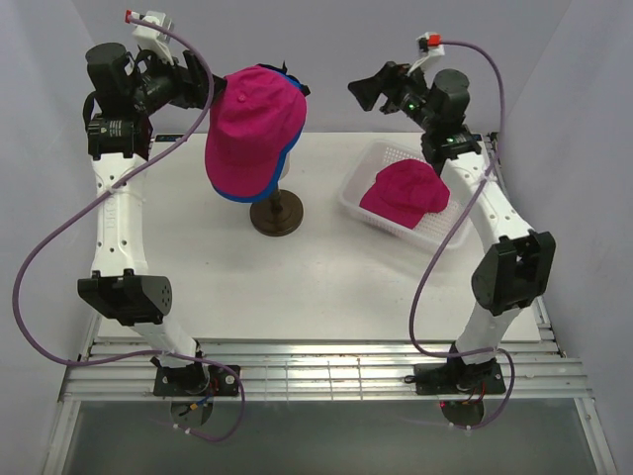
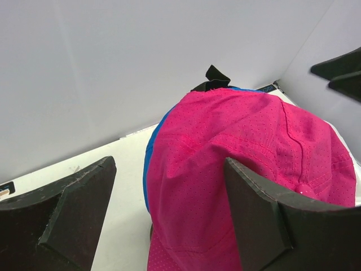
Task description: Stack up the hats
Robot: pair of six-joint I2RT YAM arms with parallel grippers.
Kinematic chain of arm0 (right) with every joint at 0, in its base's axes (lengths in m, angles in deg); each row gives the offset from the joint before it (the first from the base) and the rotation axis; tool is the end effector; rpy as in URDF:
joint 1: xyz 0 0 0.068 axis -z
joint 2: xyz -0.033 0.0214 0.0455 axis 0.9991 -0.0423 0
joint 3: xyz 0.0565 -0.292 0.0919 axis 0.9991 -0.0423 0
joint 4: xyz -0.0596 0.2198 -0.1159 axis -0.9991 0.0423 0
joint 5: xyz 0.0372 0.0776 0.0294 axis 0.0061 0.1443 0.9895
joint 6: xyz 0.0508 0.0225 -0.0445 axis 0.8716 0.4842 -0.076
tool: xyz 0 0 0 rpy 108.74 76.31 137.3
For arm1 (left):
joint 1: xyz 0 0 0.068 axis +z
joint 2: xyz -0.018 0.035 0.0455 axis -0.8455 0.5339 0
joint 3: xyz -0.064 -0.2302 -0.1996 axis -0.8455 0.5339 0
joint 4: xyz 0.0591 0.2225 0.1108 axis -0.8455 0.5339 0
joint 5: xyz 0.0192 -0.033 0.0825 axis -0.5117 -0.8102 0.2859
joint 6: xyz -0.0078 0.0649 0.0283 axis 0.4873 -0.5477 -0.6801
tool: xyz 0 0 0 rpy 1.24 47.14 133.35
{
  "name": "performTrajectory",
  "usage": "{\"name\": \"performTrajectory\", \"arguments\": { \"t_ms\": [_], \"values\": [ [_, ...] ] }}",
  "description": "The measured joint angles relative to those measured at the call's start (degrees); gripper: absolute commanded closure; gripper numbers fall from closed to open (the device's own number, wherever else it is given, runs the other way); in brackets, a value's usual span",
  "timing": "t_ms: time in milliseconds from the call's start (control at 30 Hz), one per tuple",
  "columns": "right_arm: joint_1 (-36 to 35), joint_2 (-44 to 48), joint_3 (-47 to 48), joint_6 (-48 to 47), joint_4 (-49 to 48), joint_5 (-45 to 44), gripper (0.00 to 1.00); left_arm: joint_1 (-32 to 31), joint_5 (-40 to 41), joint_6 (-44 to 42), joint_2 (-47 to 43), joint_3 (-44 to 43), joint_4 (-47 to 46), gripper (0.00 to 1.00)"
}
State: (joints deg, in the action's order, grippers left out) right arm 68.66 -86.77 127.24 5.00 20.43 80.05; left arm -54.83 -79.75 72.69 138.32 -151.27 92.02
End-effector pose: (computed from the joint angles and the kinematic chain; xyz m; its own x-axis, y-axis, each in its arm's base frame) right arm 0.4295 0.1702 0.4864 -0.0990 0.3819 -0.9189 -0.6657 0.6609 0.3464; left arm 0.3700 -0.0148 0.5599 -0.1400 -0.0714 -0.9876 0.5187 0.8443 -0.1346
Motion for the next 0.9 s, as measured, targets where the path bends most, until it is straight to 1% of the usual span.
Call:
{"name": "performTrajectory", "arguments": {
  "t_ms": [67,200,267,367,400,433,467,500,600,700,767,833,867,900],
  "values": [
    [2.71,3.72,-2.08,0.04,1.49,-3.04,0.1,0.0,-0.02,0.0,-0.02,0.0,0.0,0.12],
    [8.24,9.66,-6.1,-2.62,6.97,-12.61,0.1,0.0,-0.07,-0.22,-0.22,0.0,0.15,0.11],
    [10.58,10.47,-8.07,-4.92,10.45,-17.25,0.1,0.0,0.0,-0.5,-0.57,-0.04,0.57,0.11],
    [12.66,8.87,-11.02,-8.22,15.72,-22.53,0.02,0.0,0.07,-1.09,-1.25,-0.87,1.84,0.11],
    [13.2,7.69,-12.28,-9.42,17.31,-23.89,0.02,0.0,0.09,-1.4,-1.57,-1.18,2.14,0.11],
    [13.66,6.34,-13.51,-10.67,18.8,-25.09,0.11,0.0,0.11,-1.79,-2.03,-1.55,2.6,0.1],
    [14.1,4.81,-14.56,-11.76,20.5,-25.94,0.15,0.0,0.11,-2.01,-2.47,-1.92,3.21,0.1],
    [14.51,3.04,-15.41,-12.59,22.18,-26.58,0.22,0.0,0.11,-2.38,-3.13,-2.27,3.91,0.1],
    [15.41,-1.88,-16.48,-14.67,26.32,-27.45,0.24,0.0,-0.02,-3.28,-4.7,-3.39,6.1,0.1],
    [15.93,-4.9,-16.44,-16.31,27.85,-26.77,0.25,0.0,-0.7,-4.83,-6.54,-3.98,8.74,0.09],
    [15.98,-6.19,-16.0,-16.83,28.35,-26.01,0.32,0.0,-1.42,-5.84,-7.72,-4.0,10.67,0.09],
    [15.96,-7.43,-15.02,-17.25,28.63,-25.42,0.43,0.0,-1.92,-6.8,-8.7,-4.0,12.61,0.1],
    [15.96,-8.17,-14.27,-17.31,28.7,-25.18,0.47,0.0,-2.14,-7.17,-9.09,-4.0,13.4,0.09],
    [15.96,-8.92,-13.49,-17.42,28.74,-24.87,0.55,0.0,-2.36,-7.56,-9.51,-3.98,14.14,0.09]
  ]
}}
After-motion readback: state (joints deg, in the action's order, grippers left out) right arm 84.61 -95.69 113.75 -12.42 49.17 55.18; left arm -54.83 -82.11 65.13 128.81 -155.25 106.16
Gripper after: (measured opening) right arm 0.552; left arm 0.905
